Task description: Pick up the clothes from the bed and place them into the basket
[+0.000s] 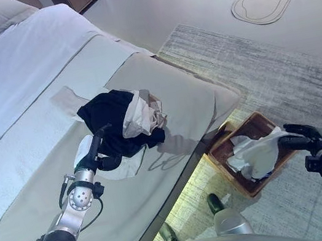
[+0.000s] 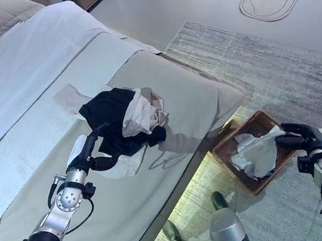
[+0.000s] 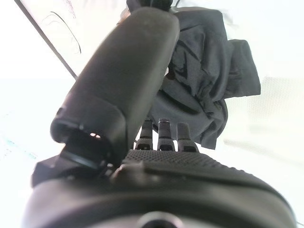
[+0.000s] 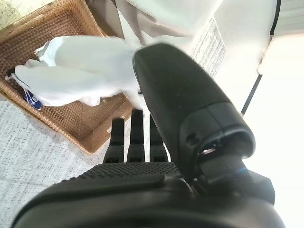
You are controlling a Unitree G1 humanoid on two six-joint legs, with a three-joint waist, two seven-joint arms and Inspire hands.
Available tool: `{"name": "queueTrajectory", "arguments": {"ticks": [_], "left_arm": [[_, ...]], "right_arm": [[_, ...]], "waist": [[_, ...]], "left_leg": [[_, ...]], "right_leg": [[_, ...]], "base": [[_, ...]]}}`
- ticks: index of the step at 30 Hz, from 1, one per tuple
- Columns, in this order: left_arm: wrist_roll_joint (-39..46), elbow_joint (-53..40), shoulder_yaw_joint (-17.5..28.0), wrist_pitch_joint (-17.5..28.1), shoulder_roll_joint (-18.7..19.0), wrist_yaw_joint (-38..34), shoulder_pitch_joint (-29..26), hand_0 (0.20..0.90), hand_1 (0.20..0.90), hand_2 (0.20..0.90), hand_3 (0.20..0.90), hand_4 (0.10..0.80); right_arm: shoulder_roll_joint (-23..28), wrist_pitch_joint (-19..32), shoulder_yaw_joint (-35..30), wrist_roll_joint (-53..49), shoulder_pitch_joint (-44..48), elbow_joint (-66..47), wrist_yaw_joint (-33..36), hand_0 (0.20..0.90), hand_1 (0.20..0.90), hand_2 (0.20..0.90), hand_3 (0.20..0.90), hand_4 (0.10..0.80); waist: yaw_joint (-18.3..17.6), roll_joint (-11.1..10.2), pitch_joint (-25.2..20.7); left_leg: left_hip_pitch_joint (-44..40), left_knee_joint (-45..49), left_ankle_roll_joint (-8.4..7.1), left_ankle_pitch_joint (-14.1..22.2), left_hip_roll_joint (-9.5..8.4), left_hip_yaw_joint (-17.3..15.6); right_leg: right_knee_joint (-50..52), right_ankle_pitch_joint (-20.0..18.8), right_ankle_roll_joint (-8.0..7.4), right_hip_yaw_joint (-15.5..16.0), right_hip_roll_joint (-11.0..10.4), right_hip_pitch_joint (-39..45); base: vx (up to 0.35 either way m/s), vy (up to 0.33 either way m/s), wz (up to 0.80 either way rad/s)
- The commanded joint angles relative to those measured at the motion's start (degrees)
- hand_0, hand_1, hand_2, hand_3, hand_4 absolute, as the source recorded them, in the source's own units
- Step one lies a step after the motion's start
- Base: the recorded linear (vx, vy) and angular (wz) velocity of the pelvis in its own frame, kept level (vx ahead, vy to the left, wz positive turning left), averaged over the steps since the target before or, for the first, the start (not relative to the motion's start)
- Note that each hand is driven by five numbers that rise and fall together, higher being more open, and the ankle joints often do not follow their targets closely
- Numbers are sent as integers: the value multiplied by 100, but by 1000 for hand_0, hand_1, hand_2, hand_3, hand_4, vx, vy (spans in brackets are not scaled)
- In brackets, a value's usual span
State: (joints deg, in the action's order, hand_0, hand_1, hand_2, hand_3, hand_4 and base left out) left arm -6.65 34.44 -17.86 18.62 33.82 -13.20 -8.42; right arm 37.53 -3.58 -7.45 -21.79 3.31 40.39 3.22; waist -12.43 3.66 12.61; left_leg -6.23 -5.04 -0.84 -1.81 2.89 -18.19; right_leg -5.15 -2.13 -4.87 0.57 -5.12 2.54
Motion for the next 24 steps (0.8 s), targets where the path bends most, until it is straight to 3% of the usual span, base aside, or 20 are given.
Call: {"name": "queueTrajectory", "arguments": {"ticks": [1, 5, 8, 12, 16, 24], "left_arm": [[135, -339, 252, 246, 148, -308, -483, 900, 900, 900, 900, 800], [86, -411, 287, 196, 107, -358, -421, 900, 900, 900, 900, 800], [65, -411, 336, 152, 77, -389, -388, 900, 900, 900, 900, 800], [39, -398, 332, 98, 2, -490, -335, 900, 900, 900, 900, 800], [-40, -375, 372, 118, -105, -625, -180, 900, 900, 900, 900, 800], [-46, -324, 463, 124, -288, -758, 26, 900, 900, 900, 900, 800]], "right_arm": [[249, 340, -2, 140, 402, -173, 192, 900, 900, 900, 900, 800], [177, 290, 55, 198, 369, -342, 230, 900, 900, 900, 900, 800], [76, -48, 185, 147, 397, -510, 109, 900, 900, 900, 900, 800], [33, 95, 400, 213, 532, -693, 145, 900, 900, 900, 900, 800], [11, 324, 568, 695, 690, -992, 409, 900, 900, 900, 900, 800], [101, 284, 1136, 2067, 1431, -1512, 878, 900, 900, 900, 900, 800]], "waist": [[174, -119, -183], [234, -138, -191], [290, -158, -174], [421, -195, -147], [569, -201, -153], [930, -179, -147]], "left_leg": [[-74, 538, -192, 706, 149, 243], [-73, 503, -198, 673, 152, 304], [-54, 490, -215, 637, 155, 360], [-25, 554, -213, 640, 155, 465], [-20, 579, -219, 638, 141, 599], [115, 801, -219, 687, 49, 1009]], "right_leg": [[517, 50, -183, 242, 58, -455], [521, 76, -173, 290, 62, -415], [530, 89, -168, 330, 55, -405], [552, 123, -138, 417, 21, -351], [559, 159, -119, 479, -2, -280], [809, 384, -7, 635, -63, -211]], "base": [[0, 0, 0], [8, -4, 1], [17, 2, 6], [42, -4, 10], [57, 3, 11], [58, 18, 22]]}}
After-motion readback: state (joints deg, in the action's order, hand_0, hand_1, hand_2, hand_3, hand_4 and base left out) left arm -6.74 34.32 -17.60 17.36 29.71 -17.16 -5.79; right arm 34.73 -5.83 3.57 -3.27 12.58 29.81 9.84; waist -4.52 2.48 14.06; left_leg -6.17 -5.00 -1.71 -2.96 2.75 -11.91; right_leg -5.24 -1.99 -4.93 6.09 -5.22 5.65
